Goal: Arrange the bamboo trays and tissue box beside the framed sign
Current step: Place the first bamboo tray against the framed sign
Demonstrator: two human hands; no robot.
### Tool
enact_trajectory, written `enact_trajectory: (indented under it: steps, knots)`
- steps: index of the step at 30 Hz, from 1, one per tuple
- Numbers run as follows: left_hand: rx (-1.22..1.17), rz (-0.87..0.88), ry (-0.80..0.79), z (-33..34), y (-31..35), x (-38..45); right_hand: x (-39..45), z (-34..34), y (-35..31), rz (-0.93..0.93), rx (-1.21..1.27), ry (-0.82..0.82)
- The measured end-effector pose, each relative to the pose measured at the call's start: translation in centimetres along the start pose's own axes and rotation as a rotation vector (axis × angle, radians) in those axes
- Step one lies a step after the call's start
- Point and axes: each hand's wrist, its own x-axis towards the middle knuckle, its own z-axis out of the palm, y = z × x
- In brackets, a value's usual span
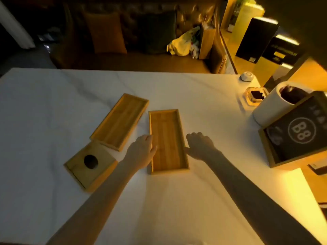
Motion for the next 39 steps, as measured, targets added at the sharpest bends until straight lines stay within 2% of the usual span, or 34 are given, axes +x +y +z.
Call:
enact_trajectory:
  steps: [7, 11, 16, 24, 27, 29, 33, 39]
  knots:
    - [0.018, -0.16, -0.048, 6.7, -1.4, -1.7, -0.2, 7.9, 0.6, 0.149, 0.329, 0.021]
    - [-0.007, -0.241, -0.067, 8.3, -1.4, -2.6, -0.7, 10.7, 1.4, 0.176, 0.261, 0.024]
    - [-0.079, -0.301, -0.063, 8.8, -0.8, -2.9, -1.1, 11.0, 1.2, 0.163, 0.311, 0.018]
    - [-0.365, -0.461, -0.236, 8.0, -0.8, -1.8, -1.0, 9.3, 0.5, 0.275, 0.573, -0.052]
    - [-0.419, -0.473, -0.188, 6.9, -1.1, -1.7, -1.2, 8.5, 0.5, 0.253, 0.658, -0.059]
    - [-0.576, -0.51, -0.111, 5.5, -0.9, -1.8, -1.4, 7.8, 0.4, 0.254, 0.672, -0.08]
    - [-1.016, -0.633, -0.168, 3.1, -0.9, -2.1, -2.0, 6.3, -0.1, 0.252, 0.845, -0.124]
    - [-1.231, -0.635, -0.25, 1.5, -2.3, -2.5, -3.3, 4.3, -0.8, 0.155, 0.964, -0.181]
